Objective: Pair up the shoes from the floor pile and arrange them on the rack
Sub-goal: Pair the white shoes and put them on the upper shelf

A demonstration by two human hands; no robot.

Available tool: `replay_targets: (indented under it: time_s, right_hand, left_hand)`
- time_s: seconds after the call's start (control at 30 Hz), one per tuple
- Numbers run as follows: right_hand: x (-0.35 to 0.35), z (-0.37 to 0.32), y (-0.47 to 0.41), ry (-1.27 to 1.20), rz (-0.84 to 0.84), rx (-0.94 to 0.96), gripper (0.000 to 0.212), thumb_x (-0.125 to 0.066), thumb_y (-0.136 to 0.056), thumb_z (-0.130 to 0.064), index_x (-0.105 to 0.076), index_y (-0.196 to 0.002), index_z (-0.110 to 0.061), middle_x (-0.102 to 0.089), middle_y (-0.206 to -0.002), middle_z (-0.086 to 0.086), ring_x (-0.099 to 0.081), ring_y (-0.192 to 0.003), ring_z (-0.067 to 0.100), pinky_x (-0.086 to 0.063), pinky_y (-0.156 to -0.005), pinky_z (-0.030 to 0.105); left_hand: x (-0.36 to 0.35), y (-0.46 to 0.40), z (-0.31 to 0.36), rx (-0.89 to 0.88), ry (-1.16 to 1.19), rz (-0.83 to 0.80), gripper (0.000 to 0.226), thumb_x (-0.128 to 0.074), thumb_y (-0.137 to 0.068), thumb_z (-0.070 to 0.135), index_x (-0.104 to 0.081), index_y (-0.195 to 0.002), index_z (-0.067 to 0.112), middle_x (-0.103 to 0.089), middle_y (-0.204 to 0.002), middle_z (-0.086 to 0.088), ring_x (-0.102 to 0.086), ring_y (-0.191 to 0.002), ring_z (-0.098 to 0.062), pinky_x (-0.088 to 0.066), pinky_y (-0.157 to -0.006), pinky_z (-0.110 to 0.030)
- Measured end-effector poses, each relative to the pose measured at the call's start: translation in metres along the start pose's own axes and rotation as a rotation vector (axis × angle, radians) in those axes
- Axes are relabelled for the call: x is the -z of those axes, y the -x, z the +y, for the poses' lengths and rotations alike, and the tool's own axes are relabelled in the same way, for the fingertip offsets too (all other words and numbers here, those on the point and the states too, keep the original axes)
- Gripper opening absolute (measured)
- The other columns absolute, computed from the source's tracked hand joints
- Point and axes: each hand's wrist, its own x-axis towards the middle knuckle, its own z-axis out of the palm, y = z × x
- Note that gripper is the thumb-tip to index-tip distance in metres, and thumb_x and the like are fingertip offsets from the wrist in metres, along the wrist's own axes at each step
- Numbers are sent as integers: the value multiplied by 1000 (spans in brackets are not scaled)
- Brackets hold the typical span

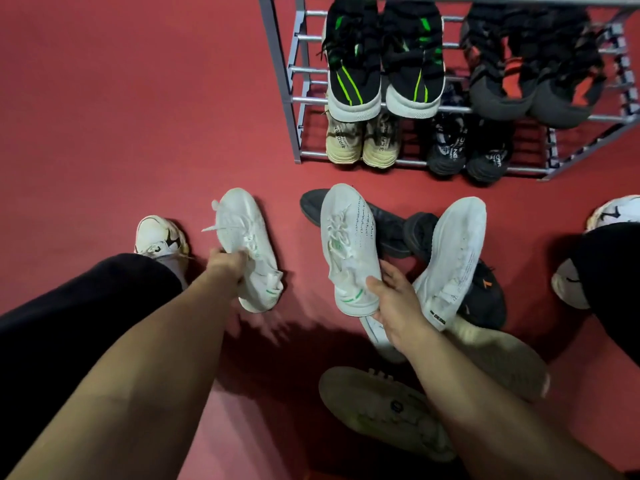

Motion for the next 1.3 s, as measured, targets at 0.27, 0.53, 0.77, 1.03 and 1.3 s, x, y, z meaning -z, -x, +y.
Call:
replay_targets:
  time_s: [0.27, 0.53, 0.77, 1.03, 1.3]
  right_hand:
    - [9, -54, 40, -107, -22, -38, 38, -56, -97, -11, -52, -132, -26, -69, -116, -2, -67, -95, 18, -56, -73, 40]
    - [35, -133, 116, -12, -87, 149, 30, -51, -99, -10, -53, -125, -23, -69, -105, -5, -67, -95, 19, -57, -78, 44]
    - [67, -195, 169, 6, -53, 295, 29, -48, -100, -8, -53, -124, -24, -68, -102, -3, -67, -85, 19, -55, -63, 35]
    - [54, -278, 148, -41, 52, 435, 21, -49, -99, -11, -58, -118, -16, -69, -104, 7, -68, -87, 27, -54, -91, 56]
    - [7, -349, 49, 85, 120, 480, 8, -53, -88, -24, -60, -91, -25, -70, -102, 11, -69, -98, 38, -56, -82, 61]
  left_hand:
    - [-2, 100, 56, -61, 262, -472, 30, -62, -90, 23, -62, -117, 11, -71, -107, -8, -68, -91, -26, -58, -81, -42]
    - [46, 201, 107, -310, 340, -707, 47, -51, -86, -6, -52, -132, -2, -64, -116, -16, -64, -94, -23, -61, -66, -29]
    - [66, 276, 128, -560, 404, -657, 51, -48, -83, -13, -57, -128, 9, -68, -116, -12, -68, -93, -27, -61, -70, -32]
    - [39, 281, 202, -656, 435, -409, 42, -50, -88, -6, -59, -126, 8, -69, -110, -16, -70, -83, -31, -59, -77, -43]
    - [-4, 238, 287, -823, 287, -88, 37, -49, -89, 14, -69, -120, 19, -73, -110, -4, -68, -95, -29, -56, -87, -40]
